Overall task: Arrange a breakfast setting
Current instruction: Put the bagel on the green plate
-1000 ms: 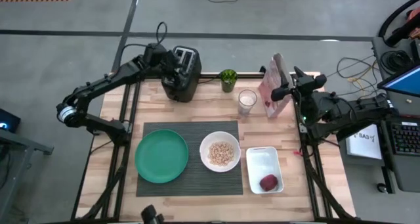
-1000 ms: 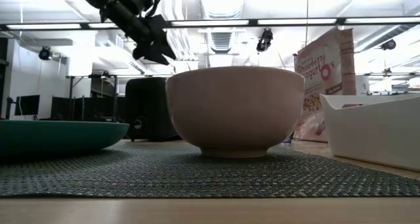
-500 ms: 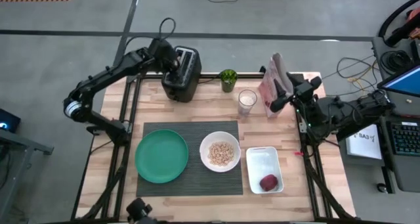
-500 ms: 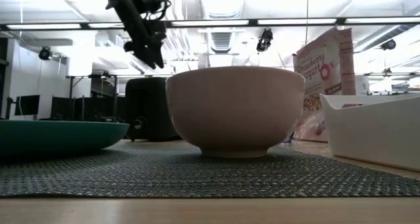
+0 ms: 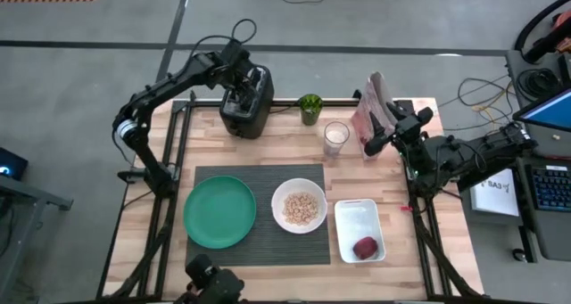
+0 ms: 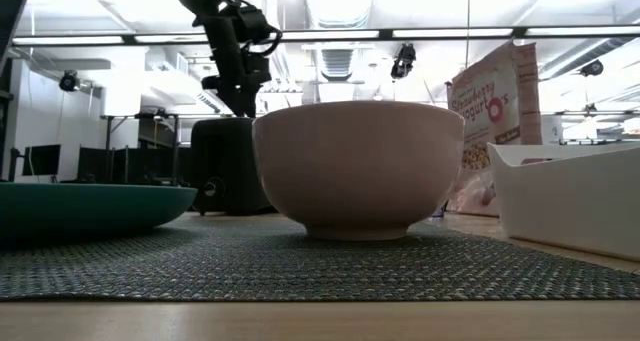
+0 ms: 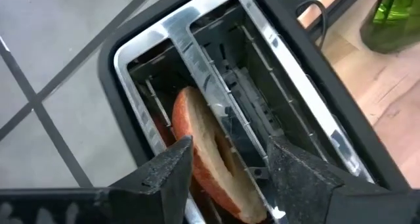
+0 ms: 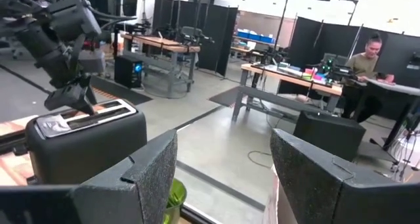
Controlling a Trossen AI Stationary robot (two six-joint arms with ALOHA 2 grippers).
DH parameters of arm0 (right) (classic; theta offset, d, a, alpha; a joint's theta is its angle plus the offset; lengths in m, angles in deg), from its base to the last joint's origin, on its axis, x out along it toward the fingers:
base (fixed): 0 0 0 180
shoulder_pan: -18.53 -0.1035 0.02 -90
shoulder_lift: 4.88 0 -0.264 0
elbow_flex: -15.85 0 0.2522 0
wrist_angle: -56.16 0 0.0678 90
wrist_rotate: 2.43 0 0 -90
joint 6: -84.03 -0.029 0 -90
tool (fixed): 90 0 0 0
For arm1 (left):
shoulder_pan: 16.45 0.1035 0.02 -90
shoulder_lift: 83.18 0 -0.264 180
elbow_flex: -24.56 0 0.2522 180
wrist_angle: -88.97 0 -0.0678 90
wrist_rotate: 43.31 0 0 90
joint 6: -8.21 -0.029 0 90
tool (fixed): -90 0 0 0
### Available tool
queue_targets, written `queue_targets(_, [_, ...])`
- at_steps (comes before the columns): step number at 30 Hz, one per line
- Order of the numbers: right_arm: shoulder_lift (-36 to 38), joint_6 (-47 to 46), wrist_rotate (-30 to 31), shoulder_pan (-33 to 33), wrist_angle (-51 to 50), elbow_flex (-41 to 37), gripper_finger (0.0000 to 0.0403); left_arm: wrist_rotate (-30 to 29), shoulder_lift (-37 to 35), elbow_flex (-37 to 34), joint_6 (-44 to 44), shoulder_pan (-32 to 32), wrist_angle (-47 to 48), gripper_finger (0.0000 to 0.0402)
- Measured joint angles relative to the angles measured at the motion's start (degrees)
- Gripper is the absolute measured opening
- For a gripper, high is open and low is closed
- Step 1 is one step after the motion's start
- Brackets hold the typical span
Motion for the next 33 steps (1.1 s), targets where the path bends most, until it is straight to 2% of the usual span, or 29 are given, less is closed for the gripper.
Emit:
queue_targets(7, [-0.10, 0.32, 0.03, 0.00, -0.43, -0.41, 0.0235, -0.10, 0.04, -0.37, 1.22, 0.01, -0.55, 0.0151])
queue_targets(15, [-2.08, -1.02, 0.45, 0.00, -1.79, -1.48, 0.0235, -2.86, 0.04, -0.51, 1.26, 0.02, -0.53, 0.0111])
queue_targets(24, [-3.27, -0.33, 0.50, 0.02, -1.66, -1.43, 0.0235, -3.29, 0.60, -1.82, 2.50, 0.03, -2.13, 0.0010])
queue_targets(33, [-3.26, 0.02, 0.50, 0.02, -1.66, -1.43, 0.0235, -3.17, -0.65, -2.05, 2.93, -0.07, -4.22, 0.0000])
